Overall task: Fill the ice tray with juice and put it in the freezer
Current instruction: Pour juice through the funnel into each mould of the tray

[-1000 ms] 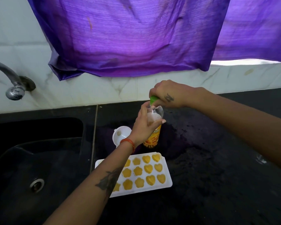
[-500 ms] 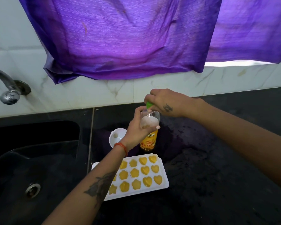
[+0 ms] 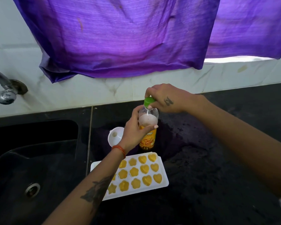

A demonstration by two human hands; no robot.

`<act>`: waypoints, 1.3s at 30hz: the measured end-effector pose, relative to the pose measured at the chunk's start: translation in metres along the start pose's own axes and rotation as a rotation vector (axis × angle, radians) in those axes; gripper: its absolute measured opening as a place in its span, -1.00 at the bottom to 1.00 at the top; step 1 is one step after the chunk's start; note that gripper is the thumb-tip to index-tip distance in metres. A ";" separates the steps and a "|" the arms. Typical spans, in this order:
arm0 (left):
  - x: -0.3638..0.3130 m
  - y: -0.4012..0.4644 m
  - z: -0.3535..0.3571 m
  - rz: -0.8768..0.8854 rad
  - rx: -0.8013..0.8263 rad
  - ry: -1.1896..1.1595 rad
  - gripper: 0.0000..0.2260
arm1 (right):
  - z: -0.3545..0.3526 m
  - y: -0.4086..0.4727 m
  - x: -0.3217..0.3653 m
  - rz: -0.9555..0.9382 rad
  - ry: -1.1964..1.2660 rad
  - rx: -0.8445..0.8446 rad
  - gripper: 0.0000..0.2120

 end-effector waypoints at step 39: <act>0.000 -0.011 0.009 0.082 -0.116 0.146 -0.39 | 0.033 -0.017 0.026 0.395 0.120 -0.445 -0.65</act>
Point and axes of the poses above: each hand's wrist, its own y-axis towards the middle knuckle, its own z-axis out of the palm, x = y × z, the point moved 3 cm from there along y, towards the middle knuckle, and after that the axes turned 4 degrees about x, right-handed, at the moved point
